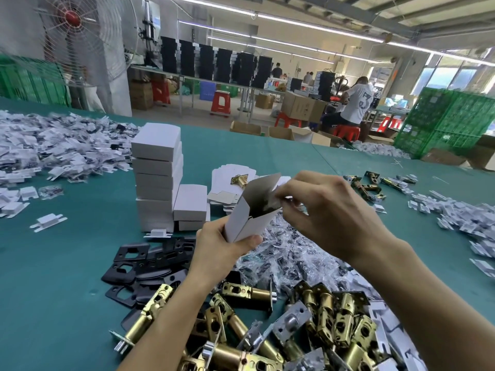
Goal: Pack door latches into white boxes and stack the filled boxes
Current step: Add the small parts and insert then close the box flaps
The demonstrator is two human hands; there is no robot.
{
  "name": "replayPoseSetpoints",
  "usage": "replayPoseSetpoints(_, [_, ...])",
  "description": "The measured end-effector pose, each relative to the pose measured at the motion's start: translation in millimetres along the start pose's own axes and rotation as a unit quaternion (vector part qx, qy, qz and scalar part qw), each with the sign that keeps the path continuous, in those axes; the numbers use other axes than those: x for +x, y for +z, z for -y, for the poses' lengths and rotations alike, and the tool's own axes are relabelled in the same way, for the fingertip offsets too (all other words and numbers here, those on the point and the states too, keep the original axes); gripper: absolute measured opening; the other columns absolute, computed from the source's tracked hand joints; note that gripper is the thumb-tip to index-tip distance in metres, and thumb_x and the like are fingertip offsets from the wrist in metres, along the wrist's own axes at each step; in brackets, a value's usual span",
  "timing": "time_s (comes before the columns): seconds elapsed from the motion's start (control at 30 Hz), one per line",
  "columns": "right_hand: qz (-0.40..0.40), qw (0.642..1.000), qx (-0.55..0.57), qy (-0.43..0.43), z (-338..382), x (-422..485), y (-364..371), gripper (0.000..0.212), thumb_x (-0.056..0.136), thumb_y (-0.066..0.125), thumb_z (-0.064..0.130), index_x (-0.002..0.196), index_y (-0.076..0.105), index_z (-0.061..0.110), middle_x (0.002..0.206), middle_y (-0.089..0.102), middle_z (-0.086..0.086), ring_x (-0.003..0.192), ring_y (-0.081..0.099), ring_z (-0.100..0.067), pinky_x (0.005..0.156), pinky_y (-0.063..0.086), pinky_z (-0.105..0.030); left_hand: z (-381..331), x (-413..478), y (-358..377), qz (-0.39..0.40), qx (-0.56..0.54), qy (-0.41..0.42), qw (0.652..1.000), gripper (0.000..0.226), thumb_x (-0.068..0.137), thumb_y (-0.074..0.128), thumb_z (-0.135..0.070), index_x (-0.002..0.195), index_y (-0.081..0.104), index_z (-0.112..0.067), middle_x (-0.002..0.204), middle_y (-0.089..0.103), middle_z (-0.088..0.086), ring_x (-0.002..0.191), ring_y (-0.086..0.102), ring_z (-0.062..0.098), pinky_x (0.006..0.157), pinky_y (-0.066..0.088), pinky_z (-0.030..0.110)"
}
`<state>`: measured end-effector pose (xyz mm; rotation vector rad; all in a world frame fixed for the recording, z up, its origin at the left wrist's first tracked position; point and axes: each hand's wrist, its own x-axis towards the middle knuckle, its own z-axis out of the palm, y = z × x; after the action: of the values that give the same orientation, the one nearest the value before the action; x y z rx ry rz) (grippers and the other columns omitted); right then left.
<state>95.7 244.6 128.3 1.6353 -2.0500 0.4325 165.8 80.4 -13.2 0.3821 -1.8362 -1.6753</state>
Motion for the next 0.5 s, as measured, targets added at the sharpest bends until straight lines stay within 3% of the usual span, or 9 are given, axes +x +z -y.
replayPoseSetpoints(0.23, [0.076,0.996,-0.018,0.052,5,5,16,0.022,0.095,0.050,0.019,0.104,0.070,0.014,0.110,0.069,0.000,0.089,0.064,-0.028,0.076,0.052,-0.042,-1,0,1,0.002,0.072,0.037,0.997,0.030,0.070,0.092,-0.024,0.082,0.074,-0.045,0.078,0.070,-0.017,0.076,0.064,0.015,0.068,0.058,0.039])
replayPoseSetpoints(0.4, [0.014,0.991,-0.012,0.132,4,1,22,0.018,0.092,0.056,0.012,0.108,0.064,0.016,0.094,0.072,-0.008,0.084,0.065,-0.036,0.070,0.052,-0.045,-2,0,0,-0.004,0.076,0.035,0.996,0.028,0.069,0.092,-0.027,0.082,0.073,-0.044,0.077,0.069,-0.022,0.072,0.062,0.005,0.065,0.057,0.028])
replayPoseSetpoints(0.5, [0.018,0.985,-0.039,0.167,7,3,25,0.018,0.093,0.057,0.016,0.110,0.063,0.020,0.091,0.069,-0.009,0.081,0.063,-0.037,0.065,0.051,-0.041,-2,-1,0,-0.012,0.099,0.040,0.994,0.027,0.070,0.091,-0.028,0.085,0.073,-0.043,0.077,0.068,-0.026,0.071,0.060,0.002,0.060,0.052,0.020])
